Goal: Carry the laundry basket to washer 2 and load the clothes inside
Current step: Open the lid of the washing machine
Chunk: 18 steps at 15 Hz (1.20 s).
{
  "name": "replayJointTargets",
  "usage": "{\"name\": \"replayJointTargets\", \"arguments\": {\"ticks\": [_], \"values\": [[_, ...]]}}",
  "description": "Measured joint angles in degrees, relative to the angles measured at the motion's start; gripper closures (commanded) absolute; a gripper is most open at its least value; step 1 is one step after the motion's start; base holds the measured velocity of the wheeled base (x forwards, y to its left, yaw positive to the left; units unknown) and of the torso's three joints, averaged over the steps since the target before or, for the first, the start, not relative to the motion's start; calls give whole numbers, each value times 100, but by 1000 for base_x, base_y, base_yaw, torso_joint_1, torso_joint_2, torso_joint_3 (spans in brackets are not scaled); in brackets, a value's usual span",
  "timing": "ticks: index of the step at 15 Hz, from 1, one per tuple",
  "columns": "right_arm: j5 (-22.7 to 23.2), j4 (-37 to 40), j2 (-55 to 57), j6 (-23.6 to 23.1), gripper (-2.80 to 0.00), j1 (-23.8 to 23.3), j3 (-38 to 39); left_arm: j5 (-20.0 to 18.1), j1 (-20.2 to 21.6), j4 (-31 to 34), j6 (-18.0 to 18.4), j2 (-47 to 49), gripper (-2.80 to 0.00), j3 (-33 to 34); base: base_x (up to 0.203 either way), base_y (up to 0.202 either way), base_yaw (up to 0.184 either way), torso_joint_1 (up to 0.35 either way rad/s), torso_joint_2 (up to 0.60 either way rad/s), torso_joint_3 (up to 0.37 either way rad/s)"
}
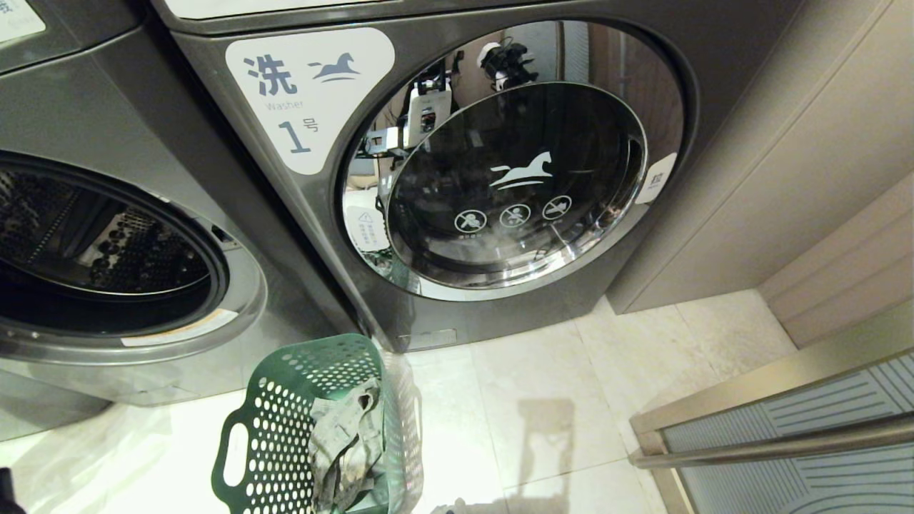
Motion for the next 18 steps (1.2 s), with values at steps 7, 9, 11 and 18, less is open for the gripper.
{"name": "replayJointTargets", "arguments": {"ticks": [7,9,11,18], "values": [[2,-1,0,0,0,-1,0,169,-3442,1437,-317,-3659,0,1228,0,0,0,0,0,0],[0,-1,0,0,0,-4,0,190,-3590,1516,-399,-4398,0,1290,0,0,0,0,0,0],[0,-1,0,0,0,-4,0,183,-3574,1576,-805,-4956,0,1323,0,0,0,0,0,0],[2,-1,0,0,0,-1,0,337,-3606,1822,-1684,-6082,0,1341,0,0,0,0,0,0]]}}
